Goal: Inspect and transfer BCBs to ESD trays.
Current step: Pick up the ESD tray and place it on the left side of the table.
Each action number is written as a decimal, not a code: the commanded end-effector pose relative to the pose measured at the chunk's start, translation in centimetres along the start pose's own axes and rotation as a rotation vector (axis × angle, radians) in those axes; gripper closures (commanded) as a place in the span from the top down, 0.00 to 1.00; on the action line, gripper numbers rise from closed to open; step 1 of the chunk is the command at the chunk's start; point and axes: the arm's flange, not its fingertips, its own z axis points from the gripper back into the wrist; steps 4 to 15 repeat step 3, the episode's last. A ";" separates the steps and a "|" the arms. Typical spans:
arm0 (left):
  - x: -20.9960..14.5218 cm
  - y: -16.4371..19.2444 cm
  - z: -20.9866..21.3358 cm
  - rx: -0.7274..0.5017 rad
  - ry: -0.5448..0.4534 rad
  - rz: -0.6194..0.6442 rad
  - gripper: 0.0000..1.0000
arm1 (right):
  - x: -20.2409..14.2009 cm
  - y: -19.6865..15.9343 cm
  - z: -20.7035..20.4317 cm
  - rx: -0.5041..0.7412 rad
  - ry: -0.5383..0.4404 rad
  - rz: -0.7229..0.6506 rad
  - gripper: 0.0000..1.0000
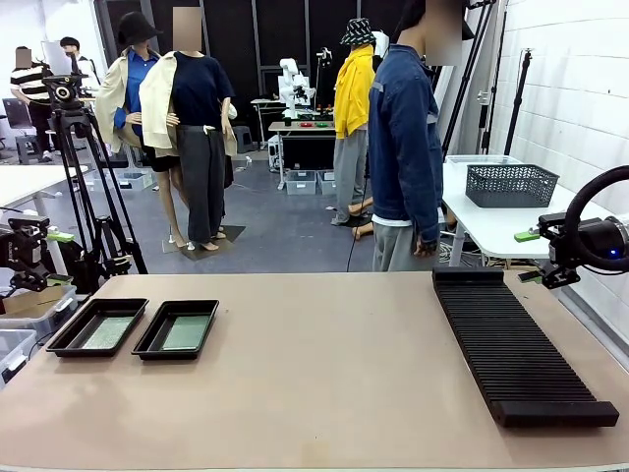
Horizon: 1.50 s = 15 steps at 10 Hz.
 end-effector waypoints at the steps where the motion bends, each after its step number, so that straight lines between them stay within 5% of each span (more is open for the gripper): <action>1: -0.1 0.0 0.0 0.007 -0.008 0.002 1.00 | -0.2 0.2 -0.3 -0.009 -0.008 -0.012 1.00; 15: -0.1 0.0 0.0 0.007 -0.008 0.002 1.00 | -0.2 0.2 -0.3 -0.009 -0.008 -0.012 1.00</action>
